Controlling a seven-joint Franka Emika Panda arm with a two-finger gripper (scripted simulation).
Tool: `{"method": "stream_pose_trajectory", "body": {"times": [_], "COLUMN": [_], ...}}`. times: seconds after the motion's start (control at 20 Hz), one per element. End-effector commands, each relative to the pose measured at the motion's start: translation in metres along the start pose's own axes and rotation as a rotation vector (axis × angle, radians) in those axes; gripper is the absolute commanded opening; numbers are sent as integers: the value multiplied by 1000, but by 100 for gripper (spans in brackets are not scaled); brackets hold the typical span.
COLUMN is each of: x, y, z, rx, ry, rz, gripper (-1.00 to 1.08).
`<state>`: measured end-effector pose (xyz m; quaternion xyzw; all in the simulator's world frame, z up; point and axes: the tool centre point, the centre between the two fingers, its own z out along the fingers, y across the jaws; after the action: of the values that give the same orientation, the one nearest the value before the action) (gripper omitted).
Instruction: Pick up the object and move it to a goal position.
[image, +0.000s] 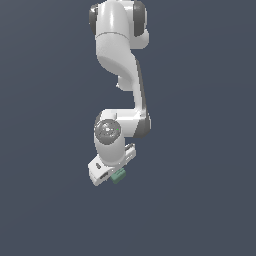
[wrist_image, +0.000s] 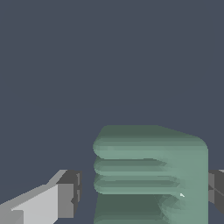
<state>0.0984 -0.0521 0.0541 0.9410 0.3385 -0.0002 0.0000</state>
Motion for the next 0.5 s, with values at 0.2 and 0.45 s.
{"method": "stream_pose_trajectory", "body": {"times": [0.2, 0.45], "x": [1, 1], "y": [1, 1], "z": [16, 14], "rx": [0, 0], "ry": [0, 0], "rz": [-1, -1], "gripper": [100, -100]}}
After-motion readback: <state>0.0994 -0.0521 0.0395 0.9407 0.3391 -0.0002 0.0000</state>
